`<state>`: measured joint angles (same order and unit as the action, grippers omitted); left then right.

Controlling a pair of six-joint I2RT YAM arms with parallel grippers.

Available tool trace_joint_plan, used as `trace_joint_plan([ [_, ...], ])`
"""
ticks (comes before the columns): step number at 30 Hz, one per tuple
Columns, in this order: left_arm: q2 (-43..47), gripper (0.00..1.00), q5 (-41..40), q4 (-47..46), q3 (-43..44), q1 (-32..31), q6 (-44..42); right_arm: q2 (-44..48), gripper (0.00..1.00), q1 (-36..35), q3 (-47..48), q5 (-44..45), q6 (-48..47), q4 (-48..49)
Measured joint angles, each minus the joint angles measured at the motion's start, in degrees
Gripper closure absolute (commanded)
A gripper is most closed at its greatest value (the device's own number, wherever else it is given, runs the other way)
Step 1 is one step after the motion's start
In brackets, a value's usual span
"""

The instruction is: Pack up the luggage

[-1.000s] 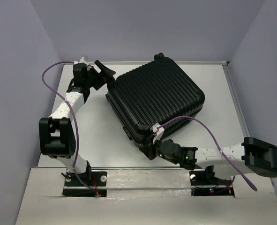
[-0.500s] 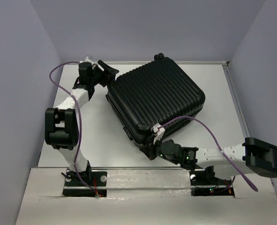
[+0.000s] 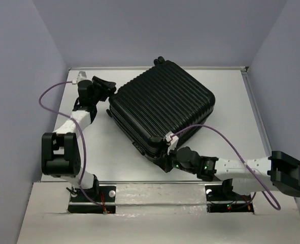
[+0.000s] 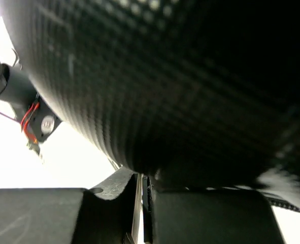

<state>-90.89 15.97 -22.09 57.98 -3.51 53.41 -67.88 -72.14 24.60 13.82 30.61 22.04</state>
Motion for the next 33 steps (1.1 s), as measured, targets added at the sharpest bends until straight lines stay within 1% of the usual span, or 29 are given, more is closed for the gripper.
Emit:
trace_joint_plan([
  [2, 5.6, 0.94, -4.6, -2.8, -6.6, 1.6, 1.3, 0.8, 0.93, 3.9, 0.3, -6.6, -2.5, -1.8],
  [3, 8.4, 0.94, -6.4, -3.2, -9.4, 2.5, 1.7, 1.0, 0.93, 5.1, 0.4, -7.4, -2.6, -2.3],
  [4, 10.6, 0.94, -8.3, -4.0, -11.9, 3.2, 2.3, 1.2, 0.93, 7.9, 1.0, -10.4, -3.6, -3.8],
  [6, 17.9, 0.94, -12.7, -4.7, -18.6, 4.8, 3.0, 1.4, 0.93, 12.6, 2.6, -13.1, -4.8, -7.9],
  [8, 24.9, 0.94, -16.2, -3.5, -23.6, 5.3, 3.7, 1.4, 0.93, 16.9, 4.5, -12.5, -5.3, -12.8],
  [10, 31.5, 0.94, -18.0, -2.6, -27.9, 5.0, 4.6, 1.4, 0.93, 19.3, 6.1, -10.8, -5.6, -16.5],
  [13, 40.7, 0.94, -21.0, -0.8, -33.4, 2.8, 5.9, 1.0, 0.93, 21.1, 6.5, -6.1, -5.2, -17.9],
  [15, 45.5, 0.94, -24.3, 0.0, -35.8, 0.3, 6.6, -0.9, 0.93, 20.3, 6.4, -2.8, -3.9, -17.0],
  [17, 48.2, 0.94, -28.1, 0.7, -37.0, -1.9, 6.8, -3.5, 0.93, 17.6, 6.7, 3.2, -2.9, -15.1],
  [18, 48.8, 0.94, -29.7, 1.0, -37.1, -2.7, 6.8, -7.0, 0.93, 14.7, 7.8, 8.7, -2.1, -14.3],
  [19, 49.4, 0.94, -31.5, 1.0, -37.1, -3.3, 6.7, -8.9, 0.93, 13.4, 8.7, 11.1, -1.6, -14.0],
  [22, 51.1, 0.94, -35.5, 1.1, -36.6, -4.0, 5.8, -18.2, 0.93, 8.1, 16.5, 24.0, -1.2, -16.8],
  [24, 52.7, 0.94, -37.6, 3.2, -34.8, -4.0, 4.7, -21.5, 0.93, 6.9, 19.5, 27.2, -1.7, -17.1],
  [26, 54.5, 0.94, -36.4, 5.7, -32.0, -4.6, 3.2, -20.8, 0.93, 6.7, 19.7, 26.6, -2.0, -17.9],
  [28, 55.7, 0.94, -34.6, 7.2, -29.8, -6.3, 1.9, -17.4, 0.93, 6.1, 19.3, 23.9, -0.9, -21.8],
  [29, 56.1, 0.94, -32.6, 7.6, -28.8, -7.3, 1.5, -15.6, 0.93, 5.6, 19.3, 22.1, -1.5, -22.7],
  [30, 56.2, 0.94, -28.6, 7.8, -28.2, -8.8, 1.1, -12.6, 0.93, 4.3, 19.3, 19.5, -2.9, -22.9],
  [31, 56.4, 0.94, -27.0, 7.8, -28.1, -9.6, 1.1, -11.1, 0.93, 3.5, 19.4, 18.8, -3.5, -23.0],
  [33, 56.9, 0.94, -21.3, 8.2, -28.1, -12.3, 1.5, -5.5, 0.93, 2.0, 19.5, 15.7, -4.9, -25.1],
])
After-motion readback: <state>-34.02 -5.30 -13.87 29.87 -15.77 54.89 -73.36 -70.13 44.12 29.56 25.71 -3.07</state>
